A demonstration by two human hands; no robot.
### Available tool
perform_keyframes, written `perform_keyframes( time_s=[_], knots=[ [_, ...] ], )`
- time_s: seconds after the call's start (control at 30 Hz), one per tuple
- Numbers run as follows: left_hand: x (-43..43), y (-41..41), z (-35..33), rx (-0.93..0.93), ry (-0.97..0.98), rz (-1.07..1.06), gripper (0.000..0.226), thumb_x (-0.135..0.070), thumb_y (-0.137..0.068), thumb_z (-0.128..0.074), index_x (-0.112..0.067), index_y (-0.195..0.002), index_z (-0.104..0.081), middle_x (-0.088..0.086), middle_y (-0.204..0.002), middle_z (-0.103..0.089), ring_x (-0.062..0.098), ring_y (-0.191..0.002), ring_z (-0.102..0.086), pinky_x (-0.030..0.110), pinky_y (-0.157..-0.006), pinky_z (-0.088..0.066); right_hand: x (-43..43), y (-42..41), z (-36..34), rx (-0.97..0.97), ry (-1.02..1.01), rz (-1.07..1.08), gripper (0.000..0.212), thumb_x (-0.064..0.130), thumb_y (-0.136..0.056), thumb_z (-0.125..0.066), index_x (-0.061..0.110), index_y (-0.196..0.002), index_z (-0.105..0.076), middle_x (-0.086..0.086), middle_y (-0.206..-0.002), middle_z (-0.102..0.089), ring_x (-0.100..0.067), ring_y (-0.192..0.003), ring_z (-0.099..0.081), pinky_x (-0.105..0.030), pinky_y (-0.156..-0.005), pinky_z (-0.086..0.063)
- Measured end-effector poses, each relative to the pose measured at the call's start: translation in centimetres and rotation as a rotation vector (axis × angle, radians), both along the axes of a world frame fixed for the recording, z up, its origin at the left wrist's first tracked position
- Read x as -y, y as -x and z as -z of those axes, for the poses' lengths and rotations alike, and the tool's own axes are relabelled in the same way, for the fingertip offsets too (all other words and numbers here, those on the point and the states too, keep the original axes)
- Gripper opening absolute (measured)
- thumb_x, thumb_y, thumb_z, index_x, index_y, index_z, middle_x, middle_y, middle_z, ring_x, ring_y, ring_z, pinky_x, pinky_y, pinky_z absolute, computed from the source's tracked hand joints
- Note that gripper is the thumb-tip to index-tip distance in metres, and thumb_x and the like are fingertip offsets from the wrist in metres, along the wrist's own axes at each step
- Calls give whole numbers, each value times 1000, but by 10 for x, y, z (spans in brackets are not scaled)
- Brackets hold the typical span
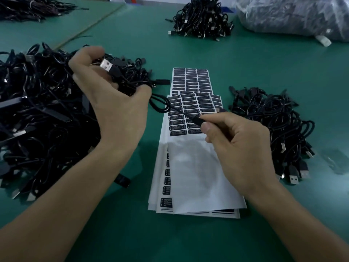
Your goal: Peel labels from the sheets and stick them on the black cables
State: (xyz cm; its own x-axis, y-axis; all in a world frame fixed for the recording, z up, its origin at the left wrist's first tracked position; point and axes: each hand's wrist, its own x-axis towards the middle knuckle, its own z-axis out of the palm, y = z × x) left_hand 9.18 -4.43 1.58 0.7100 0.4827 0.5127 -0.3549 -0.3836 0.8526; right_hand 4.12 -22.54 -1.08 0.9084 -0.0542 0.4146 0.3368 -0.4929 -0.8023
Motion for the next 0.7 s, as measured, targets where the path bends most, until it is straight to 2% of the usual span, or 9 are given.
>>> perform_keyframes(
  time_s=[0.07,0.2,0.27,0.37,0.47,0.53,0.57,0.63,0.7],
  knots=[
    [4,5,-1,102,-165,-28,59,-6,-65,-62,-26,-115,-39,13,-116,-39,21,-102,-43,37,-89,-47,1,-1,0,-13,0,-21,17,11,-94,-67,20,-106,-75,21,-85,-69,1,-80,-66,-10,-73,-50],
    [12,17,4,236,-629,22,28,-17,-82,-68,-17,-109,-73,22,-120,-52,34,-112,-48,59,-91,-43,2,-3,-2,-45,25,-59,17,11,-98,-61,23,-102,-72,19,-84,-66,1,-80,-60,-9,-69,-44],
    [14,19,6,222,-805,36,19,-32,-88,-70,-21,-102,-77,10,-128,-58,30,-120,-49,57,-100,-35,2,-4,-3,-56,-6,-77,18,10,-98,-60,25,-101,-71,18,-87,-68,0,-85,-63,-11,-72,-46],
    [15,20,6,144,-1006,119,34,-45,-98,-55,-23,-87,-79,-4,-118,-71,20,-119,-59,48,-113,-13,1,-4,-5,-78,-99,-98,20,9,-98,-60,26,-100,-70,13,-91,-72,-7,-90,-68,-22,-80,-54],
    [18,19,5,-34,-1158,294,49,-44,-104,-32,-24,-86,-73,-12,-90,-71,15,-97,-67,45,-120,-4,1,-4,-6,-74,-146,-84,22,9,-96,-64,30,-96,-61,9,-88,-71,-11,-85,-68,-28,-76,-55],
    [18,17,6,-110,-1121,432,43,-40,-104,-30,-23,-90,-68,-16,-81,-60,18,-84,-65,45,-110,-30,2,-4,-5,-77,-116,-38,22,13,-96,-64,33,-96,-57,11,-88,-69,-10,-83,-67,-31,-73,-56],
    [17,16,7,-124,-1064,468,38,-39,-104,-33,-22,-91,-65,-16,-78,-55,20,-79,-63,42,-95,-41,2,-3,-5,-78,-73,-7,19,17,-97,-63,35,-99,-56,14,-90,-68,-7,-86,-65,-28,-73,-55],
    [15,13,11,-145,-931,484,31,-36,-105,-37,-19,-93,-60,-13,-74,-56,22,-70,-59,38,-69,-44,3,-2,-3,-95,109,59,20,28,-98,-61,34,-117,-56,21,-106,-64,-1,-106,-58,-19,-87,-47],
    [14,11,15,-184,-762,519,26,-32,-107,-39,-17,-95,-56,-6,-75,-62,22,-67,-58,44,-61,-47,3,0,-1,-153,356,92,48,41,-97,-56,29,-142,-44,13,-135,-51,-7,-130,-36,-19,-104,-25]
  ],
)
